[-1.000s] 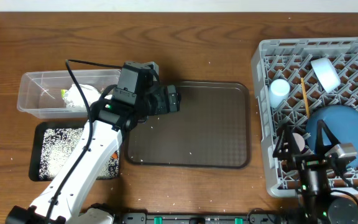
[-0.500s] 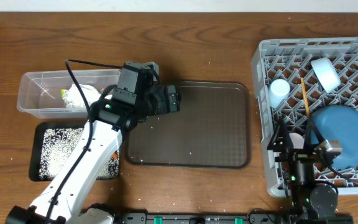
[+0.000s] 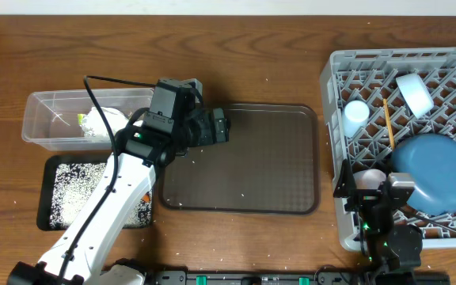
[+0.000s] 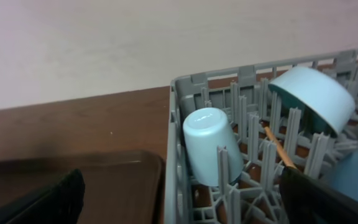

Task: Sort waste into correct bins and load items into the dishwasher rack

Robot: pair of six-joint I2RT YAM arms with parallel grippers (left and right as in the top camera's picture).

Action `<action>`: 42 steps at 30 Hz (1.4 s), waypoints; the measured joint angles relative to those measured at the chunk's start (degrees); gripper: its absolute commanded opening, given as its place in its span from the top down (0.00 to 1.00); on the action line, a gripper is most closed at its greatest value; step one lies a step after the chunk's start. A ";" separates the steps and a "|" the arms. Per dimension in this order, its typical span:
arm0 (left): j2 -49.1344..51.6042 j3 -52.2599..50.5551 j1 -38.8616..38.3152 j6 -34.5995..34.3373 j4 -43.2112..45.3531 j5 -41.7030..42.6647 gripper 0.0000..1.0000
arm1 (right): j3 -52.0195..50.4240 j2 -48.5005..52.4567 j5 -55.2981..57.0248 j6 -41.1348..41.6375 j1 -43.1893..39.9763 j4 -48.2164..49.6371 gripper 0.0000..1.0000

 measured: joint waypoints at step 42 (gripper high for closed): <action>-1.51 0.00 0.00 0.02 0.00 0.00 0.02 | 0.00 0.00 0.00 -3.21 -0.44 0.00 0.01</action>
